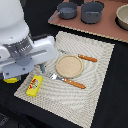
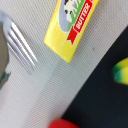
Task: Interact with the objects in diverse but meaningful ways.
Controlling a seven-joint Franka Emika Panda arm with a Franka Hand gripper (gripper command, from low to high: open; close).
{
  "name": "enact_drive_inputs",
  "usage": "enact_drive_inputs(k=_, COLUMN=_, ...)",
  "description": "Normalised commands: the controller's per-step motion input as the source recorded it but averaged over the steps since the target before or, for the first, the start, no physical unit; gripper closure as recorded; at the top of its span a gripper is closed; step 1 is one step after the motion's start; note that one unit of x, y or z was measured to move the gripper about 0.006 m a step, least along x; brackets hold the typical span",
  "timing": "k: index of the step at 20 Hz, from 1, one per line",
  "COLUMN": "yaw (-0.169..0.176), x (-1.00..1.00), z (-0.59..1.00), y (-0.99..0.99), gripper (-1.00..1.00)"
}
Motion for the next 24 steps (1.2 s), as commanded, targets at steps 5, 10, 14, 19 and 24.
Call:
enact_drive_inputs(k=5, yaw=-0.117, x=0.5, z=-0.04, y=-0.04, gripper=-1.0)
enact_drive_inputs(k=10, yaw=-0.019, x=0.51, z=-0.24, y=-0.06, gripper=-1.0)
enact_drive_inputs(k=14, yaw=-0.017, x=0.51, z=-0.17, y=-0.08, gripper=-1.0)
enact_drive_inputs(k=19, yaw=-0.023, x=0.43, z=-0.16, y=-0.09, gripper=-1.0)
enact_drive_inputs(k=24, yaw=0.0, x=0.15, z=-0.15, y=-0.04, gripper=-1.0)
